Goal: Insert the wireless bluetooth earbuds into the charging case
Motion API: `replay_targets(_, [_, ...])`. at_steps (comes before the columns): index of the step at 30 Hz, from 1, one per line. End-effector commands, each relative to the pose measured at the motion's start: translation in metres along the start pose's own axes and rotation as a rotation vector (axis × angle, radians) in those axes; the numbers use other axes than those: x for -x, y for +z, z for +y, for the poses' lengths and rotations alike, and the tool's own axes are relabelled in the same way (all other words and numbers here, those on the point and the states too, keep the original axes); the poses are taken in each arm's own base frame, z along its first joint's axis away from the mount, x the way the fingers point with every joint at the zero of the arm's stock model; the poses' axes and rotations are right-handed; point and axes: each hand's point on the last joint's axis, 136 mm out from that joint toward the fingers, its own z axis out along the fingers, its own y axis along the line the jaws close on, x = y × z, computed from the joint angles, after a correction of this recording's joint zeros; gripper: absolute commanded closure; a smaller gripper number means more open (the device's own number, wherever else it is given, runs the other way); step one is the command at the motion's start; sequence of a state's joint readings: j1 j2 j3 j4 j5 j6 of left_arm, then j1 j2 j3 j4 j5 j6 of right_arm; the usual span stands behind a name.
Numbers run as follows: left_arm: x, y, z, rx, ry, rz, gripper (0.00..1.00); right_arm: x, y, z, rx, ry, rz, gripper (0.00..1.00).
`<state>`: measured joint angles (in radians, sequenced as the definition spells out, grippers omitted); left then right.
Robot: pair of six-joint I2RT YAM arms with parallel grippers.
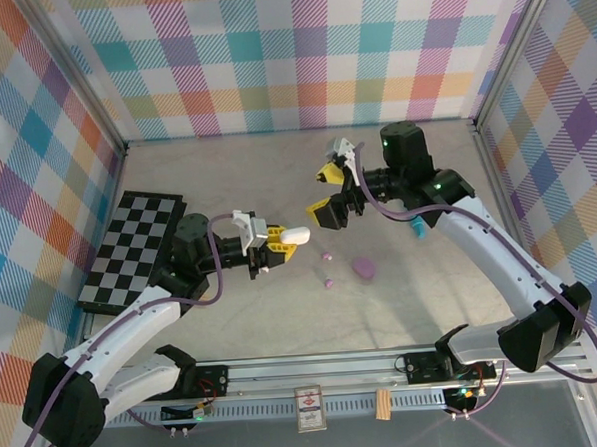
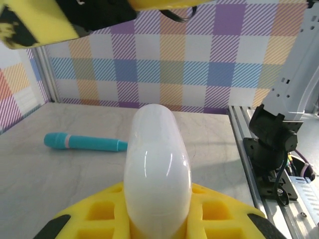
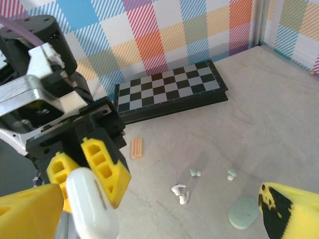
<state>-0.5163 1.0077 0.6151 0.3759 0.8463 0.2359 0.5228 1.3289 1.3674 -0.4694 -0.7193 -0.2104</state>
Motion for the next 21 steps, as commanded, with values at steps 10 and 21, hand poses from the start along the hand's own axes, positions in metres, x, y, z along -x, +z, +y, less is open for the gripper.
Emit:
replay_targets(10, [0.02, -0.004, -0.008, -0.059, 0.023, -0.06, 0.98, -0.034, 0.032, 0.013, 0.014, -0.136, 0.11, 0.01])
replay_targets(21, [0.012, -0.007, -0.008, -0.036, 0.02, -0.065, 0.99, 0.01, 0.012, -0.024, -0.191, -0.035, -0.051, 0.0])
